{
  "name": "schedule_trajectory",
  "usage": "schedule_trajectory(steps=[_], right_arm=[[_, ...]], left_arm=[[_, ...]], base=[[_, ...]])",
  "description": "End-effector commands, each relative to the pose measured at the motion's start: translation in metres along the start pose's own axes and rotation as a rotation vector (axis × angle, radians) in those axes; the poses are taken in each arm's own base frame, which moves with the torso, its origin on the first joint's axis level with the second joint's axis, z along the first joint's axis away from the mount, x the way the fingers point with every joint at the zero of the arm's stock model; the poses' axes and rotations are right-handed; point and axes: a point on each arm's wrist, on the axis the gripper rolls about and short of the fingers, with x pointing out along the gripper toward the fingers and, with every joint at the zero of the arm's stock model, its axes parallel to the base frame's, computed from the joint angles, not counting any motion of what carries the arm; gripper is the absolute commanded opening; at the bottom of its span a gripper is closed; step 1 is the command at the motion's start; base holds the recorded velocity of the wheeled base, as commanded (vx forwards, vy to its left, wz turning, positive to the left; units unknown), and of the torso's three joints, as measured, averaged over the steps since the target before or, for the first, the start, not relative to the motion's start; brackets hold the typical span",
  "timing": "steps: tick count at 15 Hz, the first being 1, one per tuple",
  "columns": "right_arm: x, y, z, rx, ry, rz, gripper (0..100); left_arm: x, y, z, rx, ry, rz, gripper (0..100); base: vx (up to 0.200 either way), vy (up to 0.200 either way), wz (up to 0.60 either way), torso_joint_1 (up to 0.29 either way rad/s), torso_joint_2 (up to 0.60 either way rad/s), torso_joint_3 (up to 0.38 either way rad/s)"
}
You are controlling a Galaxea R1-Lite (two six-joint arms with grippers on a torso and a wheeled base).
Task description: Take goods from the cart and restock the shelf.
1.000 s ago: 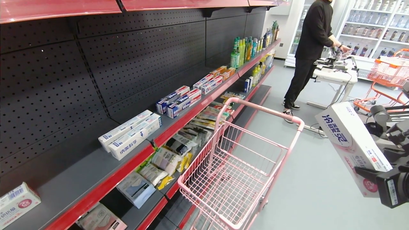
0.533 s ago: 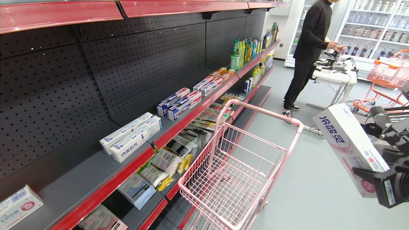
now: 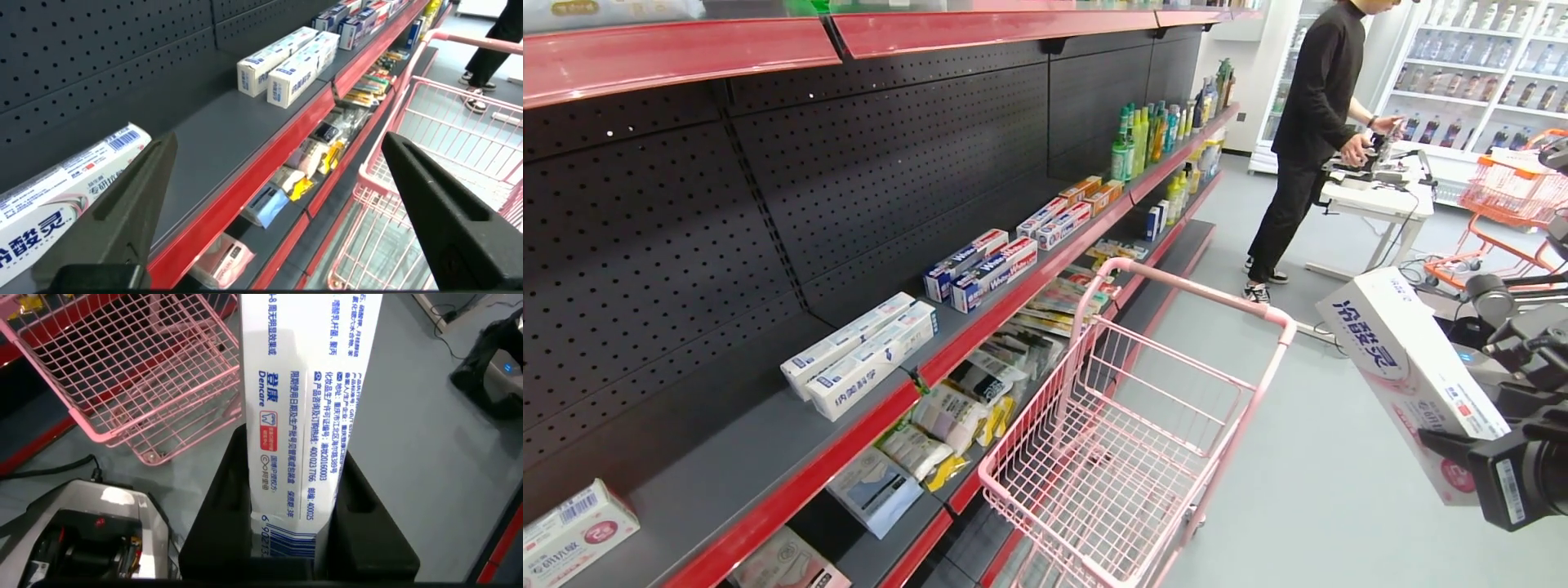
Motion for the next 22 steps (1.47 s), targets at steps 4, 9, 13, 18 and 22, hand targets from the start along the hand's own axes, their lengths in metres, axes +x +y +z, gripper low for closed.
schedule_trajectory(steps=[4, 9, 13, 18, 22], right_arm=[[0.0015, 0.0007, -0.0013, -0.015, 0.01, 0.002, 0], [0.0012, 0.0003, -0.0014, -0.027, 0.009, -0.001, 0], [0.0015, 0.0004, -0.0014, -0.026, 0.011, -0.001, 0], [0.0028, 0.0016, -0.0065, -0.031, 0.027, 0.002, 0], [0.0035, 0.002, -0.0075, -0.032, 0.031, 0.004, 0]], left_arm=[[0.0001, 0.0, 0.0001, 0.0, 0.0, 0.0, 100], [0.0001, 0.0, 0.0001, 0.0, 0.0, 0.0, 100], [0.0001, 0.0, 0.0001, 0.0, 0.0, 0.0, 100], [0.0001, 0.0, 0.0001, 0.0, 0.0, 0.0, 100], [0.0001, 0.0, 0.0001, 0.0, 0.0, 0.0, 100]], base=[[0.0, 0.0, 0.0, 0.063, -0.14, -0.069], [0.0, 0.0, 0.0, 0.013, -0.02, -0.01], [0.0, 0.0, 0.6, 0.006, 0.0, -0.002], [0.0, 0.0, 0.6, 0.005, 0.0, 0.002], [0.0, 0.0, 0.6, 0.005, 0.0, 0.0]])
